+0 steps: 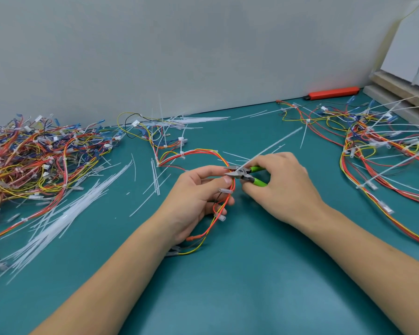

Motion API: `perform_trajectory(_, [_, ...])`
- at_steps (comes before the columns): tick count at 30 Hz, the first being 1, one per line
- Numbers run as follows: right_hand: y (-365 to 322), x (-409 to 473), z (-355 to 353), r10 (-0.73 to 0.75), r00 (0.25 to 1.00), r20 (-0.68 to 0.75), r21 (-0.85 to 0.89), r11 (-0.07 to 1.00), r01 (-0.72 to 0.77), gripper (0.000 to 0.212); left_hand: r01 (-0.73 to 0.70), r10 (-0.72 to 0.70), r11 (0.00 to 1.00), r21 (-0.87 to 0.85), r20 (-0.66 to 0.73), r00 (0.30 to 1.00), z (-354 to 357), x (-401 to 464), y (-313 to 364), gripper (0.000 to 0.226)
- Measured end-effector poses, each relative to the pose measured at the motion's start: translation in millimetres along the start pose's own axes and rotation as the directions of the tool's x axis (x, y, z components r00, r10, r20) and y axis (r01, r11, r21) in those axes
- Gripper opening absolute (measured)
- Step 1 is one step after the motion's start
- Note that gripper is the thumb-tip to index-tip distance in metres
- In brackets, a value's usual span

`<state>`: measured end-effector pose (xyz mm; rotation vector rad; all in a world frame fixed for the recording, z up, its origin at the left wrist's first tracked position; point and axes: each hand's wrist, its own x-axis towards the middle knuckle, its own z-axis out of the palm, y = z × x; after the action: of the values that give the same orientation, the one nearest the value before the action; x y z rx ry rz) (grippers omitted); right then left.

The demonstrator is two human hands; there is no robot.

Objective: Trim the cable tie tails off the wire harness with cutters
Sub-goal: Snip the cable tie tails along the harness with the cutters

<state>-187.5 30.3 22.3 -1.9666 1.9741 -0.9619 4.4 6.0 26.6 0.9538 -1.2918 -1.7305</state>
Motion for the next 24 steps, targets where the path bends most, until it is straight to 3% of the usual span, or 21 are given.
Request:
perform_trajectory(7, [1.0, -0.3, 0.2, -0.021, 1.000, -0.007, 0.015, 1.000, 0.021, 0.021, 0.006, -0.006, 1.000, 0.000, 0.001, 1.000, -0.4, 0.6, -1.1, 0.020])
perform_trajectory(10, [2.3, 0.2, 1.0, -0.017, 1.000, -0.006, 0.009, 1.000, 0.017, 0.007, 0.004, -0.004, 1.000, 0.007, 0.011, 1.000, -0.8, 0.4, -1.3, 0.013])
perform_trajectory(15, [1.7, 1.4, 2.3, 0.017, 1.000, -0.005, -0.005, 1.000, -0.017, 0.035, -0.008, 0.008, 1.000, 0.018, 0.033, 0.999, -0.8, 0.8, -0.8, 0.012])
perform_trajectory(19, [1.0, -0.3, 2.6, 0.027, 0.999, -0.020, -0.034, 0.999, -0.028, 0.033, -0.006, 0.006, 1.000, 0.010, 0.025, 1.000, 0.0, 0.3, -1.2, 0.011])
perform_trajectory(22, [-0.5, -1.7, 1.8, 0.025, 0.998, -0.055, -0.002, 1.000, -0.025, 0.011, 0.000, 0.000, 1.000, 0.007, 0.017, 1.000, -0.2, 0.7, -1.4, 0.017])
perform_trajectory(24, [-1.6, -1.9, 0.0, 0.040, 0.999, -0.035, -0.008, 0.999, -0.041, 0.025, 0.005, -0.005, 1.000, 0.007, 0.010, 1.000, -0.1, 1.2, -1.5, 0.027])
